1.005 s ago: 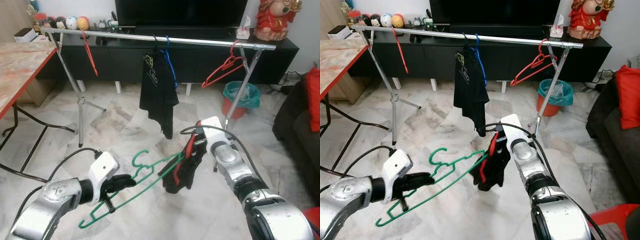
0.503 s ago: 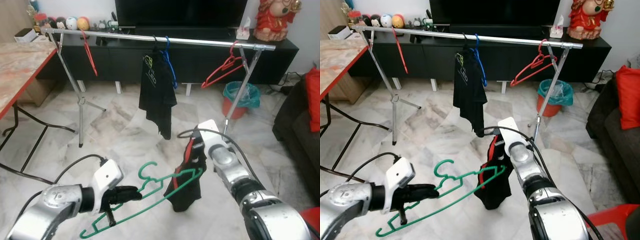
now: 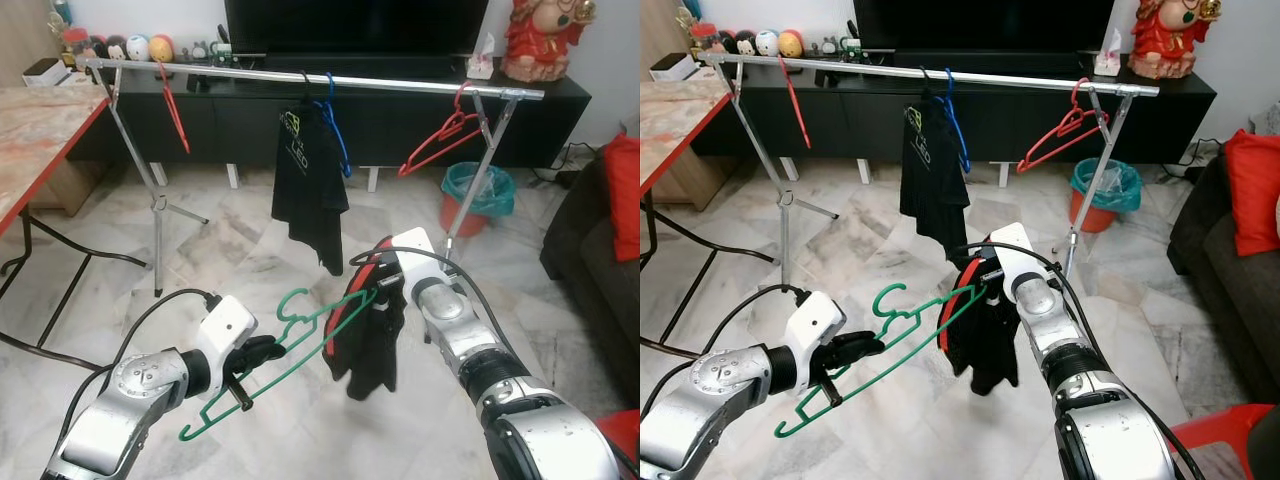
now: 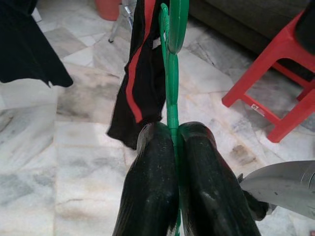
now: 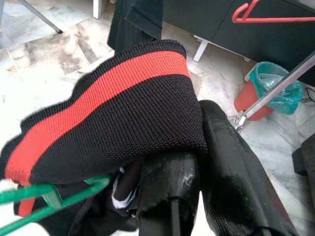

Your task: Hang hanger

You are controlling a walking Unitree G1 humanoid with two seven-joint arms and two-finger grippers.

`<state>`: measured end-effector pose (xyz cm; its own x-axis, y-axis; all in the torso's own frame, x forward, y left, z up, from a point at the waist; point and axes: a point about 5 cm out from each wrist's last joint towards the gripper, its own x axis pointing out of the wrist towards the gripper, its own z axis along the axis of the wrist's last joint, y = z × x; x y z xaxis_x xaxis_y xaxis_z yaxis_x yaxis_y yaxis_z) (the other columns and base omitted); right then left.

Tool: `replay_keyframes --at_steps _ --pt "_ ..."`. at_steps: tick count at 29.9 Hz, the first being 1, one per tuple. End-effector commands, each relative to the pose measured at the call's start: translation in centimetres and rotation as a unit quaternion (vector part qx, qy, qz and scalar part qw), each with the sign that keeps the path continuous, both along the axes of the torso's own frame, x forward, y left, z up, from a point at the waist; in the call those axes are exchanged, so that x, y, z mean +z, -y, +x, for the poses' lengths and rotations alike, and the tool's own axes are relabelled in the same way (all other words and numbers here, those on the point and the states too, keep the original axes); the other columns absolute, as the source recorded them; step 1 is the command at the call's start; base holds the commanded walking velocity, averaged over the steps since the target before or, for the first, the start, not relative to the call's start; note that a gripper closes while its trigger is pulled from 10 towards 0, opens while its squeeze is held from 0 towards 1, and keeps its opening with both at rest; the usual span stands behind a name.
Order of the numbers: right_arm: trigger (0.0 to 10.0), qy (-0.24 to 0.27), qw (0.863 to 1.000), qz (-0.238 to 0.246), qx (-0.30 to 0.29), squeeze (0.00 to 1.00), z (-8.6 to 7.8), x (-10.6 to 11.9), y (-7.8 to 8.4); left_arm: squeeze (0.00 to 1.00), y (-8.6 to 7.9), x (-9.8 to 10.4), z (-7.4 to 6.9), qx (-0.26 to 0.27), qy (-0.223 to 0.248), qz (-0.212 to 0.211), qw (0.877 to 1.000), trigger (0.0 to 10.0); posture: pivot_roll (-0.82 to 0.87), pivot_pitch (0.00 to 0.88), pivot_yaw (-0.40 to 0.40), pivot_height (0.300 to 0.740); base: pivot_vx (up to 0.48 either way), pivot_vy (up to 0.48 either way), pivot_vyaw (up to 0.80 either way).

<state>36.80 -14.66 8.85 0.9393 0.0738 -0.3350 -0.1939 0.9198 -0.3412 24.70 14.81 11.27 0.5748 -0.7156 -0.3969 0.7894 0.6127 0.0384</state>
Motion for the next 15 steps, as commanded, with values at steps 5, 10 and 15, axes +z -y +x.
replay_keyframes --at_steps 5,10,15 --pt "10.0 0.021 0.999 0.010 0.026 0.00 0.5 1.3 -1.0 0.00 0.2 -0.2 -0.4 -0.017 -0.009 -0.015 1.000 10.0 0.00 0.000 -0.019 0.740 0.000 0.000 0.00" --pt "10.0 0.026 0.999 0.013 0.039 0.00 0.5 1.7 -1.5 0.00 -0.2 -0.2 0.2 0.003 0.009 0.000 1.000 10.0 -0.01 0.000 -0.017 0.740 0.000 0.000 0.00" --pt "10.0 0.028 0.998 0.015 0.045 0.00 0.6 2.0 -1.7 0.00 -0.3 -0.1 0.9 0.027 0.027 0.000 0.999 10.0 -0.01 0.000 -0.017 0.740 0.000 0.000 0.00"
